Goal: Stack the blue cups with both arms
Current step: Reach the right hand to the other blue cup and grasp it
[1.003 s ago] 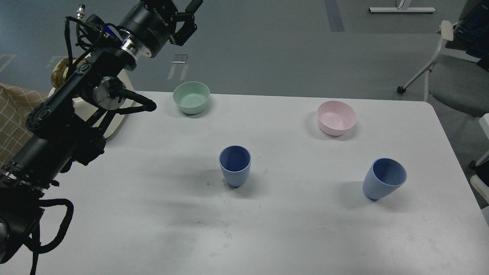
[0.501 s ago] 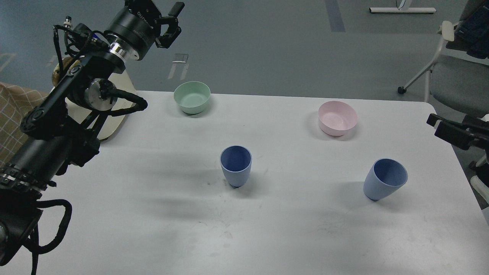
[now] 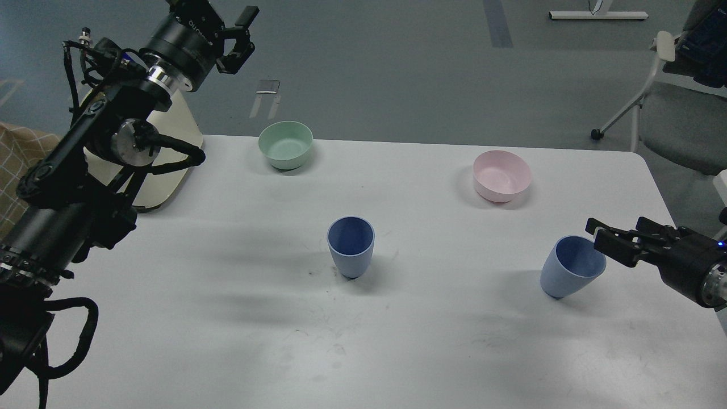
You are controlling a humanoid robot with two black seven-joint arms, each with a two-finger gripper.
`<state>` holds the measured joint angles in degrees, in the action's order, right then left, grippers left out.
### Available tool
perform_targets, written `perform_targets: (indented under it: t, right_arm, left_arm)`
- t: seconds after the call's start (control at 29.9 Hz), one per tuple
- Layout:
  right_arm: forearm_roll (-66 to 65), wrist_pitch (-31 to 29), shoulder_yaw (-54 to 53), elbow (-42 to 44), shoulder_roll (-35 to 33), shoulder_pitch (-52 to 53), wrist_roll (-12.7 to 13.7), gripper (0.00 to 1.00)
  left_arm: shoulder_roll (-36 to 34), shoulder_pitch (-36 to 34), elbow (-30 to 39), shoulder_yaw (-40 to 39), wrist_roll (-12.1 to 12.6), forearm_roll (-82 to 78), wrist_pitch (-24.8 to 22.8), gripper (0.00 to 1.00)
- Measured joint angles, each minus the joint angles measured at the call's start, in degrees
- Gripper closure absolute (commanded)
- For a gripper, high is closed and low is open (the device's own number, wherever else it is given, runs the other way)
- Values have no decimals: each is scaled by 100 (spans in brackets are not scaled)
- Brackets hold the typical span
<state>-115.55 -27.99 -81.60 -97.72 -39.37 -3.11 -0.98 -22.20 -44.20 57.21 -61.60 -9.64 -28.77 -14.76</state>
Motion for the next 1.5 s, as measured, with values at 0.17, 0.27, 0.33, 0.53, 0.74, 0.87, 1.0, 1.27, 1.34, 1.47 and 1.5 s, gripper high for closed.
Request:
perform_targets:
  t: [0.17, 0.27, 0.33, 0.53, 0.74, 0.87, 1.0, 1.27, 1.34, 1.47, 1.5]
  right_arm:
    - [-108, 0, 72, -1, 15, -5, 92, 20]
    - [-156, 0, 124, -1, 17, 9, 206, 23]
    - [-166, 0, 144, 0, 17, 25, 253, 24]
    - [-184, -3, 212, 43, 112, 29, 280, 24]
    - [-294, -3, 277, 167, 390, 29, 324, 25]
    - [-485, -3, 321, 173, 418, 39, 334, 30]
    - [-535, -3, 452, 174, 383, 70, 335, 47]
    - [-538, 0, 633, 174, 353, 124, 335, 55]
    - [-539, 0, 641, 174, 353, 125, 334, 57]
    - [-539, 0, 651, 174, 353, 114, 331, 58]
    - [-539, 0, 652, 174, 353, 105, 331, 58]
  left_arm:
    - [6, 2, -7, -1, -11, 271, -10, 4]
    - [13, 5, -8, -1, -11, 348, -92, 4]
    - [18, 5, -9, -1, -11, 368, -132, 4]
    - [24, 5, -9, -1, -12, 380, -149, 4]
    - [45, 6, -8, 7, -12, 382, -125, 4]
    - [44, 7, -8, 8, -12, 381, -132, 3]
    - [44, 13, -8, 8, -107, 381, -109, 3]
    - [58, 14, -8, 8, -344, 381, -89, 4]
    - [58, 14, -8, 8, -345, 381, -88, 4]
    - [58, 14, -8, 11, -345, 381, -88, 3]
    - [58, 14, -8, 14, -345, 381, -88, 4]
